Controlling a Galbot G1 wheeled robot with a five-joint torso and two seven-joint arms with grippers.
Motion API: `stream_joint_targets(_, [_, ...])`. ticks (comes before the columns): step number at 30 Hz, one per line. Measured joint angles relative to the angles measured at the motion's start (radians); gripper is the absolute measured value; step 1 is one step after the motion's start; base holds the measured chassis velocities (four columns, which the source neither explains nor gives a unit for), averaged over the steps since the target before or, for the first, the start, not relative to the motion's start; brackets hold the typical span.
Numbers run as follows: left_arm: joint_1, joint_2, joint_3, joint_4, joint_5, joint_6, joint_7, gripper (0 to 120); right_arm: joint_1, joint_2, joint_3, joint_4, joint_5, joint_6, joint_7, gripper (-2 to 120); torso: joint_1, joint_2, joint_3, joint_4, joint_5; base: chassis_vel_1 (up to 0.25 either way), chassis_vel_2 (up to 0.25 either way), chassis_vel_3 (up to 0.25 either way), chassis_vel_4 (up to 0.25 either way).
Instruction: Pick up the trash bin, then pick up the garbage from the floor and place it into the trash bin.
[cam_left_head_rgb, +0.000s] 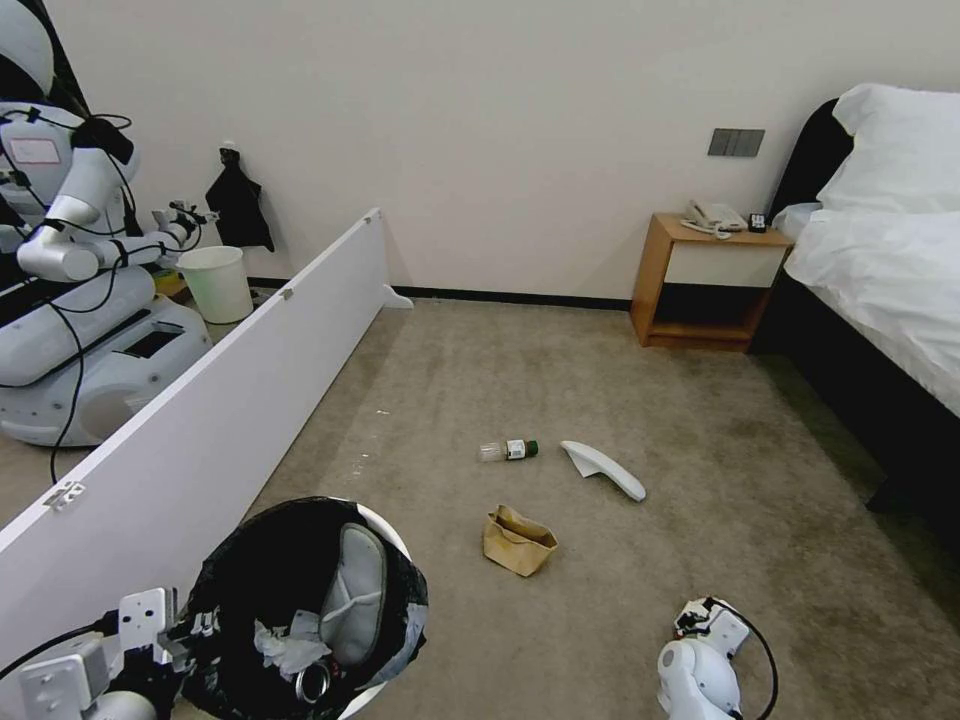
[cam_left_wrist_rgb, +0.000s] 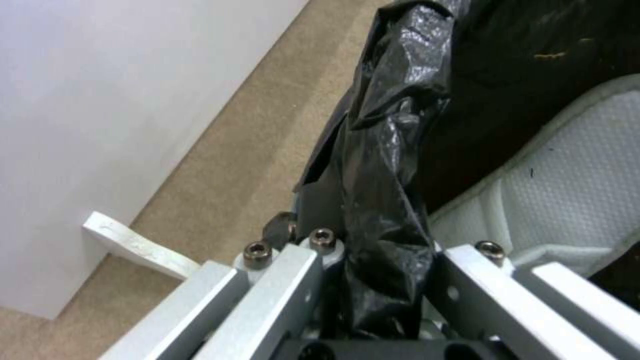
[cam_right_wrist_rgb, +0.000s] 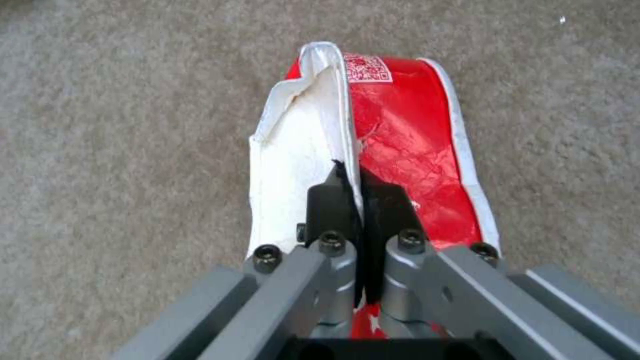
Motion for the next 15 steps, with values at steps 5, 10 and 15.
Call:
stream_joint_targets(5, [0.000,0.001,0.000,0.001,0.000,0.000,0.000,3,0.000,-0.002,0.002,-0.001,0.000,-0.001,0.000,0,0.000,0.000,0.000,0.0000,0.0000,0.000,0.000,0.000,0.000])
stream_joint_targets(10, [0.000,0.000,0.001,0.004,-0.002,0.000,0.000,3,-0.024,-0.018,-0.002,0.049,-0.003,0.005,-0.008,0,0.000,0.000,0.000,0.0000,0.0001,0.000,0.000,0.000,0.000])
stream_joint_targets(15, [0.002,-0.001,0.001,0.005,-0.005,0.000,0.000,3,-0.078,-0.051,-0.021,0.177,-0.006,0.017,-0.035,0,0.000,0.000,0.000,0.0000,0.0001,0.000,0.000,0.000,0.000])
